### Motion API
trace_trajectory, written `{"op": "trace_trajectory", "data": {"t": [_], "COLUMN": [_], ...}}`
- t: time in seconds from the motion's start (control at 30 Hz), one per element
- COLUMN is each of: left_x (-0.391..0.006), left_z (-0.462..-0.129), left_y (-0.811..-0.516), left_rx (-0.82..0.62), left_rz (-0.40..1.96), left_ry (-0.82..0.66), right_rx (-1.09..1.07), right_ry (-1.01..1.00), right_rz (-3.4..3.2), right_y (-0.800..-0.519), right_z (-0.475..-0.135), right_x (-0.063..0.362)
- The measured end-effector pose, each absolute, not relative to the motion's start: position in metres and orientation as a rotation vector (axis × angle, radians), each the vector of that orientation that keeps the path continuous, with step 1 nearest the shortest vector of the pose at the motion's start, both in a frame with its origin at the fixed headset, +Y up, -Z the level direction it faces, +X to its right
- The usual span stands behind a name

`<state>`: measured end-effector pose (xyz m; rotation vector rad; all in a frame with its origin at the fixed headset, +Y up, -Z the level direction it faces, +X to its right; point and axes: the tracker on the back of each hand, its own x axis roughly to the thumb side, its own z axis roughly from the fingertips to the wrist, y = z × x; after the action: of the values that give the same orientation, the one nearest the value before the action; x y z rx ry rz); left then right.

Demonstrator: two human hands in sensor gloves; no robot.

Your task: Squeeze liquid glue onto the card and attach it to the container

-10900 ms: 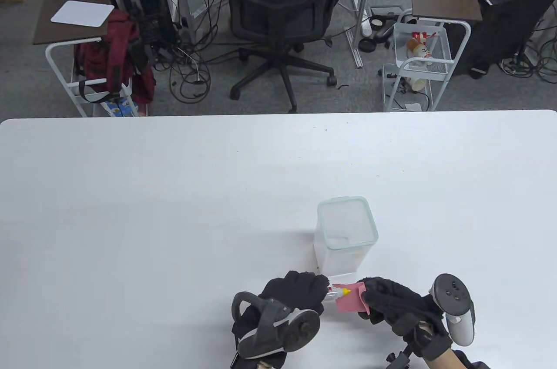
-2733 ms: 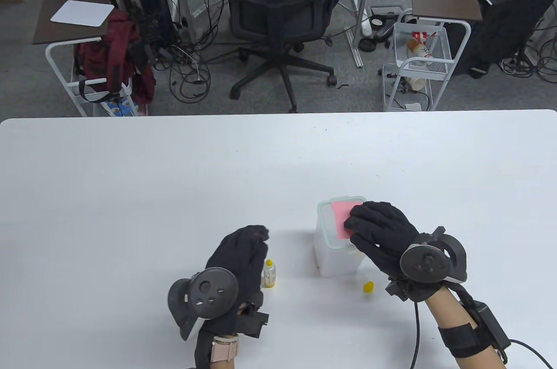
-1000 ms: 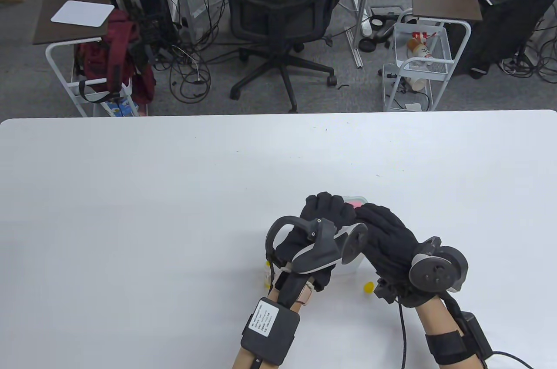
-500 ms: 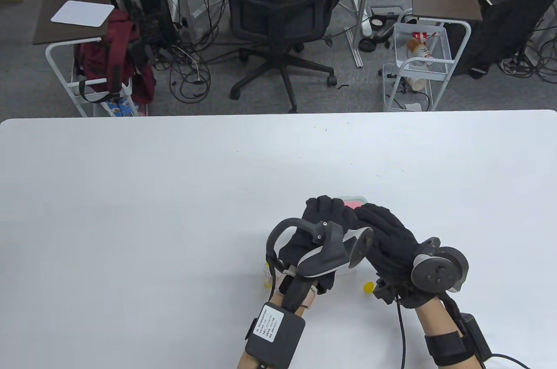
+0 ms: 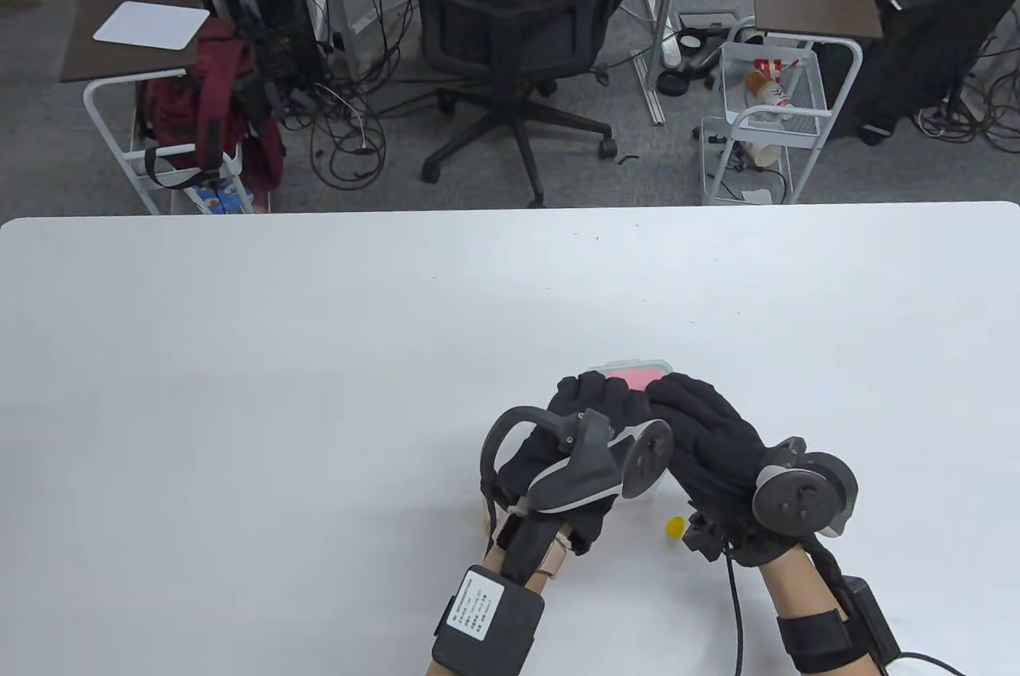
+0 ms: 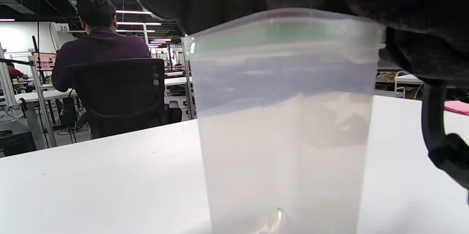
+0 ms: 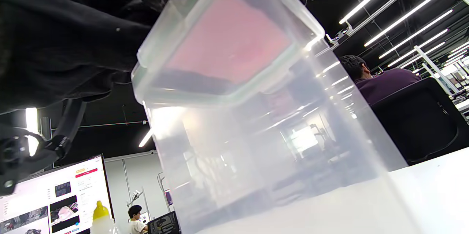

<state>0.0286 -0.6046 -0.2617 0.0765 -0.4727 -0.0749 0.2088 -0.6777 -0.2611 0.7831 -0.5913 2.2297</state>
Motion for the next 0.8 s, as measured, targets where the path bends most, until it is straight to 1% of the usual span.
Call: {"op": "trace_trajectory", "data": {"t": [0.13,0.27,0.43,0.5,0.63,0.8], "left_x": [0.032,0.04,0.045,0.044,0.042,0.037], "left_z": [-0.264,-0.274,-0.287,-0.286,-0.284,-0.271], "left_y": [-0.603,-0.602,-0.606,-0.607,-0.607,-0.598], "left_rx": [0.076,0.066,0.077,0.097,0.085,0.042], "left_rz": [-0.084,-0.158,-0.149,-0.146,-0.126,-0.102], "left_ry": [-0.46,-0.443,-0.408,-0.409,-0.408,-0.458], "right_rx": [0.788,0.8,0.803,0.803,0.793,0.795], "right_ry": [-0.598,-0.598,-0.59,-0.585,-0.579,-0.591], "right_rz": [2.221,2.206,2.202,2.203,2.187,2.194], "right_y": [-0.678,-0.679,-0.679,-0.679,-0.68,-0.68], "right_z": [-0.261,-0.262,-0.263,-0.263,-0.263,-0.264], "right_x": [0.209,0.209,0.209,0.209,0.21,0.21]}}
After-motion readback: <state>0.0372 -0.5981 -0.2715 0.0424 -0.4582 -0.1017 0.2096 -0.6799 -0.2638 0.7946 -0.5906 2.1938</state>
